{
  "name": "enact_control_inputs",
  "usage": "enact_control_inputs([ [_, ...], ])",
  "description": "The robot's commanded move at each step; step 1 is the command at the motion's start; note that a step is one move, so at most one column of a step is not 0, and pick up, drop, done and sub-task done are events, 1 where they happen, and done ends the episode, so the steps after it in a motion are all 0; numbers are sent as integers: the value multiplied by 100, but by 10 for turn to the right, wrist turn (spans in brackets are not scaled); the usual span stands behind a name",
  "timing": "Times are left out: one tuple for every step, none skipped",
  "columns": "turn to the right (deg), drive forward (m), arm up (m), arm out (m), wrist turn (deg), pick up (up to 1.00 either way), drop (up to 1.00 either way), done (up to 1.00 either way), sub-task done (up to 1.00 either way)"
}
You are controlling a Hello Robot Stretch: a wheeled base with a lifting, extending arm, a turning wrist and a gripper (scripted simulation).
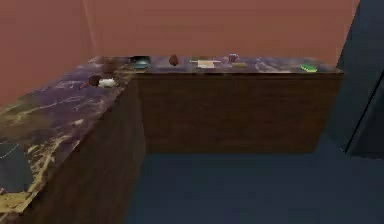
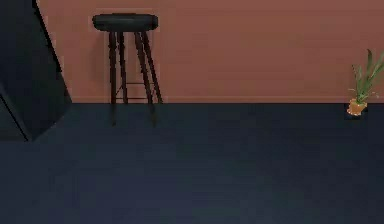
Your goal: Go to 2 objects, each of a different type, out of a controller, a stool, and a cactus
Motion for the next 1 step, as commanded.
enact_control_inputs([
  [450,0,0,0,0,0,0,0,0],
])
